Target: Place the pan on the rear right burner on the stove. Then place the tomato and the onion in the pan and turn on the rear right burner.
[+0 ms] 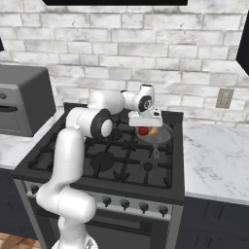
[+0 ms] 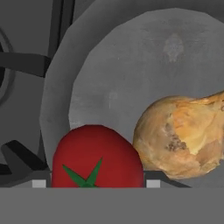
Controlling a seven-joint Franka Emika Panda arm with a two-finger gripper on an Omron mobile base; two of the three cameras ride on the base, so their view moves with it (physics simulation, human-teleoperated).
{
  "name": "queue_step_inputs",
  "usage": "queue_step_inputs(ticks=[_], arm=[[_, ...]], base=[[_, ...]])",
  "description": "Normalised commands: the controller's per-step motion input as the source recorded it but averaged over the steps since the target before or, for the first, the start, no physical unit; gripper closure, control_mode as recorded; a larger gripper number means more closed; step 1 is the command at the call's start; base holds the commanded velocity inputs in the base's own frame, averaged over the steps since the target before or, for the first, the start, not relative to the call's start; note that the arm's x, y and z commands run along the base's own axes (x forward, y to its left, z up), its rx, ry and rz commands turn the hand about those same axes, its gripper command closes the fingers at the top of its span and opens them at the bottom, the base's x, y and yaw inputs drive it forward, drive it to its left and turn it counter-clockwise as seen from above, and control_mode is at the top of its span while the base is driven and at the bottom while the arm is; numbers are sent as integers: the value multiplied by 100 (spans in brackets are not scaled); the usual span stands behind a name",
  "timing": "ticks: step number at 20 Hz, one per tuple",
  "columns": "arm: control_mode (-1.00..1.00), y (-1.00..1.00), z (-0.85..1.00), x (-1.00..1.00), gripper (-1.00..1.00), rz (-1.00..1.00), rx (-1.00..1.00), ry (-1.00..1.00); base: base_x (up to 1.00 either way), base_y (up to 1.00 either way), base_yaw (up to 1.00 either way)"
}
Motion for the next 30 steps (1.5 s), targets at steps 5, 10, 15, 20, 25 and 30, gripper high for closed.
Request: queue_step_inputs(ticks=[5, 10, 15, 20, 25, 30], arm=[[-100, 0, -3, 0, -100, 0, 0, 1], [-100, -1, 0, -2, -100, 0, 0, 0], [-100, -1, 0, -17, -100, 0, 0, 0], [-100, 0, 20, -35, -100, 0, 0, -3], [-100, 0, 63, -53, -100, 0, 0, -12], [-100, 0, 63, -67, -100, 0, 0, -13]], base=[[0, 0, 0], [0, 0, 0], [0, 0, 0], [0, 0, 0], [0, 0, 0], [0, 0, 0]])
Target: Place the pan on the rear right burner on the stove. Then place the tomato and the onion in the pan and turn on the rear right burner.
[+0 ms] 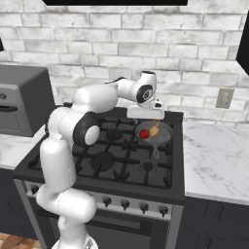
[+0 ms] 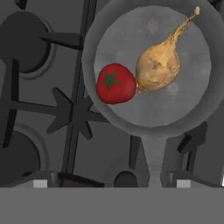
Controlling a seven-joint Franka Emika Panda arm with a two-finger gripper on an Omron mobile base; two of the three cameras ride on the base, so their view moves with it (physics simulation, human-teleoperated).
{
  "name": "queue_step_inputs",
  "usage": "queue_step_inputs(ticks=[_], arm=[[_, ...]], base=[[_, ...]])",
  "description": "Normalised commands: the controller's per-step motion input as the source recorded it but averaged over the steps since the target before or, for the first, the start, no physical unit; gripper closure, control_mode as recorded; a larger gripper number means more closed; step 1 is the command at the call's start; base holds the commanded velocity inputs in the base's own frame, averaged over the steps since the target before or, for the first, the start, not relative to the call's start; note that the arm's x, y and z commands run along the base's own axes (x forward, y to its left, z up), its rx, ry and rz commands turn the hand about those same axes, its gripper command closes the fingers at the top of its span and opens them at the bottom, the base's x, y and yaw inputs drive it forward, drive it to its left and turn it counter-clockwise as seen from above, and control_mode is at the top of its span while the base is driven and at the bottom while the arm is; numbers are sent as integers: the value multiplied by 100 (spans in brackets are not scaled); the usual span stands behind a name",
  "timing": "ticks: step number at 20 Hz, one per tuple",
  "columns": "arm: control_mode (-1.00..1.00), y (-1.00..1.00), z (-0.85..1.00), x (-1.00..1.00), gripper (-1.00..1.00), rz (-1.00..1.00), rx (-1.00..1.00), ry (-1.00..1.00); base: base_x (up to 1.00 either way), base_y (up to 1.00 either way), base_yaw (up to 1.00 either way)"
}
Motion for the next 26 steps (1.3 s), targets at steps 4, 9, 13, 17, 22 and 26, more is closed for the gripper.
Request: queue_step_inputs(ticks=[4, 9, 13, 17, 22, 26], arm=[[-100, 0, 48, -79, -100, 0, 0, -12], [-100, -1, 31, -85, -100, 0, 0, -10], [-100, -11, 16, -92, -100, 0, 0, -10], [-100, -10, 3, -97, -100, 0, 0, -9], [-100, -14, 3, -88, -100, 0, 0, -11], [-100, -14, 3, -76, -100, 0, 0, -11]], base=[[0, 0, 0], [0, 0, 0], [0, 0, 0], [0, 0, 0], [0, 0, 0], [0, 0, 0]])
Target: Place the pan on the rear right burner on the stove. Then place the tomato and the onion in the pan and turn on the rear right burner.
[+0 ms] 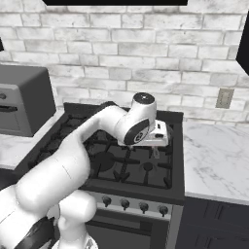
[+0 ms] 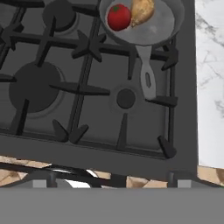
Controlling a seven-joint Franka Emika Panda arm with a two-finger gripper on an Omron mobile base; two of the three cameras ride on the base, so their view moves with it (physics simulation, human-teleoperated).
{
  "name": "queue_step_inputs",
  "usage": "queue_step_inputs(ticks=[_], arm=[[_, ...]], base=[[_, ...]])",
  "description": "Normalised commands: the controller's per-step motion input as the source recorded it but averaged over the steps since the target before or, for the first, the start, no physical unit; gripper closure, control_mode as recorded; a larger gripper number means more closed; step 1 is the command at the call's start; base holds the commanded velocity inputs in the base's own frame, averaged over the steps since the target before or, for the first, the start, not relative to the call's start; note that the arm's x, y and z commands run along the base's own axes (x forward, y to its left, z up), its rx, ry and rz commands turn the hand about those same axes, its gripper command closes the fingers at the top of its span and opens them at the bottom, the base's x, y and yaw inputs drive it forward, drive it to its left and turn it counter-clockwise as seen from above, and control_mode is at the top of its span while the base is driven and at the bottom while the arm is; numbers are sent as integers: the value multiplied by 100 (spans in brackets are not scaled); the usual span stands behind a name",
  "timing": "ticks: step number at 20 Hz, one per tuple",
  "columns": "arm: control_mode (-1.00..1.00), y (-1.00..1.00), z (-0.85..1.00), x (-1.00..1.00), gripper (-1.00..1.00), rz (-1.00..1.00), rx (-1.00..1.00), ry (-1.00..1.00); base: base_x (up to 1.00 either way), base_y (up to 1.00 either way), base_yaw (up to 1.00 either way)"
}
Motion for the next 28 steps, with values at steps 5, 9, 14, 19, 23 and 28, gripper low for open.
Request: queue_step_inputs(ticks=[5, 9, 14, 19, 23, 28], arm=[[-100, -12, 1, -78, -100, 0, 0, -12], [-100, -11, 0, -80, -100, 0, 0, -13], [-100, -16, 0, -71, -100, 0, 0, -11], [-100, -16, 0, -53, -100, 1, 2, -12], [-100, -13, -8, -45, -100, 3, 4, -14], [-100, -12, -15, -38, -100, 2, 3, -14]], base=[[0, 0, 0], [0, 0, 0], [0, 0, 0], [0, 0, 0], [0, 0, 0], [0, 0, 0]])
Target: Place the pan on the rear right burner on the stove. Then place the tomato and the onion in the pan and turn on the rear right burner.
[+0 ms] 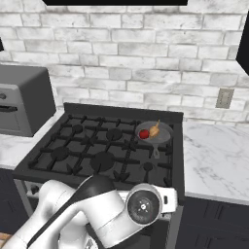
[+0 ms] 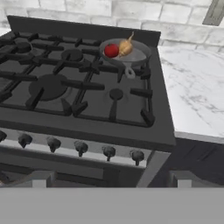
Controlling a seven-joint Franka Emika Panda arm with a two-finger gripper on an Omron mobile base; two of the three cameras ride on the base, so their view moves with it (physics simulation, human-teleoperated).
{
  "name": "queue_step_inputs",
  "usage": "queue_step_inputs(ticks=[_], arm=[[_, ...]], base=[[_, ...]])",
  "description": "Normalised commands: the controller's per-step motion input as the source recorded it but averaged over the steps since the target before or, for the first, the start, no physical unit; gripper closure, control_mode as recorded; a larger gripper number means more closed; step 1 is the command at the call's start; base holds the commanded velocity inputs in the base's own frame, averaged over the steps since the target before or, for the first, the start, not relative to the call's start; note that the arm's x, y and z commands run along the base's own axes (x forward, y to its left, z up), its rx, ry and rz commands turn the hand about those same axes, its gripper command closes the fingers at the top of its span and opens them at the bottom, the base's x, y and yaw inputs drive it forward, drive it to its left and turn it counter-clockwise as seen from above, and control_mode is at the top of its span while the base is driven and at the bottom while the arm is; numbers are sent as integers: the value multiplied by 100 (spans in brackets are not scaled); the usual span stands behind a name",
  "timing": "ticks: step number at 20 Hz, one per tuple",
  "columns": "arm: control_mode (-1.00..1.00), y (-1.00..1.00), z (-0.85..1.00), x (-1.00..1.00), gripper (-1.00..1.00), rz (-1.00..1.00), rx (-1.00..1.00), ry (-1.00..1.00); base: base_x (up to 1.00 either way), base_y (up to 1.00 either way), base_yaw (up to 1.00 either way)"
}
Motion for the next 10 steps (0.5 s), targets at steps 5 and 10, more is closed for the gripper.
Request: queue_step_inputs(ticks=[5, 10], arm=[[-100, -9, -15, -28, -100, 3, 3, -14], [-100, 0, -19, -13, -100, 4, 2, -13]], base=[[0, 0, 0], [0, 0, 0]])
